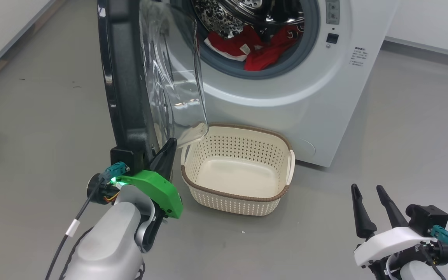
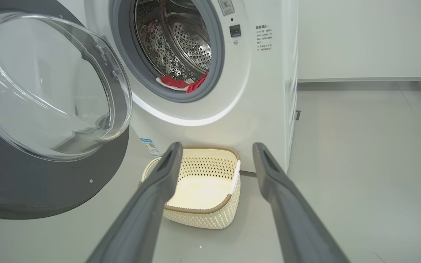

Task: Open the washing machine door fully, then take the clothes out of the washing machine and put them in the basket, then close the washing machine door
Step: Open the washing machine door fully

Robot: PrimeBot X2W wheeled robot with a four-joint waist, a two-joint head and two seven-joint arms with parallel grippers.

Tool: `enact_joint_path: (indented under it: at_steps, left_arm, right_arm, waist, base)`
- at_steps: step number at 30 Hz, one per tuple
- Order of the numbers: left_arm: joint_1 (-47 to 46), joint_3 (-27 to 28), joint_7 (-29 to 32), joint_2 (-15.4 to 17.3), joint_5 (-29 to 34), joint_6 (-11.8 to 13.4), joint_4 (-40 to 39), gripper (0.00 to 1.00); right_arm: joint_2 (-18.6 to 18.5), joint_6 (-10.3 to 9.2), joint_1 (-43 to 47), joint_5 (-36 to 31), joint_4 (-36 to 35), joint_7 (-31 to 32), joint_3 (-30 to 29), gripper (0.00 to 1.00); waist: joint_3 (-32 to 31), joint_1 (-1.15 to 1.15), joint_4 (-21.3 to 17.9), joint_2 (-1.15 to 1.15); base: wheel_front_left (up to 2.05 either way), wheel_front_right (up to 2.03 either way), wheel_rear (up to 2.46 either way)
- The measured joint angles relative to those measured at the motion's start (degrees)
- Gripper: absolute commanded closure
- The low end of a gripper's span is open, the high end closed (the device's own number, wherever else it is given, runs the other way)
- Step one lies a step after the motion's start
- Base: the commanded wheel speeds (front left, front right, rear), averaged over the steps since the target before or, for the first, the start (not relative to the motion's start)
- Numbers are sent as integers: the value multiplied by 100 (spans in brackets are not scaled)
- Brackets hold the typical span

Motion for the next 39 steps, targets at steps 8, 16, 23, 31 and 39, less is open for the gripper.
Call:
enact_joint_path:
  at_steps: [8, 16, 23, 31, 39]
  left_arm:
    - [-1, 7, -16, 18, -153, 18, 88, 100]
    - [-1, 33, -42, 18, -207, 26, 208, 100]
    - [-1, 222, -59, 26, -252, 75, 298, 100]
    - [-5, 653, -116, 323, -476, 134, 341, 100]
    - [-63, 1094, -166, 635, -615, 185, 327, 100]
  right_arm:
    - [23, 4, 48, 7, -1, 0, 15, 0]
    - [29, 5, 48, 8, -10, 0, 91, 0]
    - [27, 5, 40, -1, -52, 1, 164, 0]
    - [-58, 7, -87, -40, -156, 78, 189, 0]
    - [-166, 5, -200, -136, -242, 191, 235, 0]
  waist:
    - [-77, 0, 347, 0]
    - [-37, 0, 619, 1]
    - [133, 0, 738, 1]
    - [442, 0, 789, 1]
    - [779, 0, 784, 1]
  base:
    - [0, 0, 0]
    - [0, 0, 0]
    - [0, 0, 0]
    - [0, 0, 0]
    - [0, 0, 0]
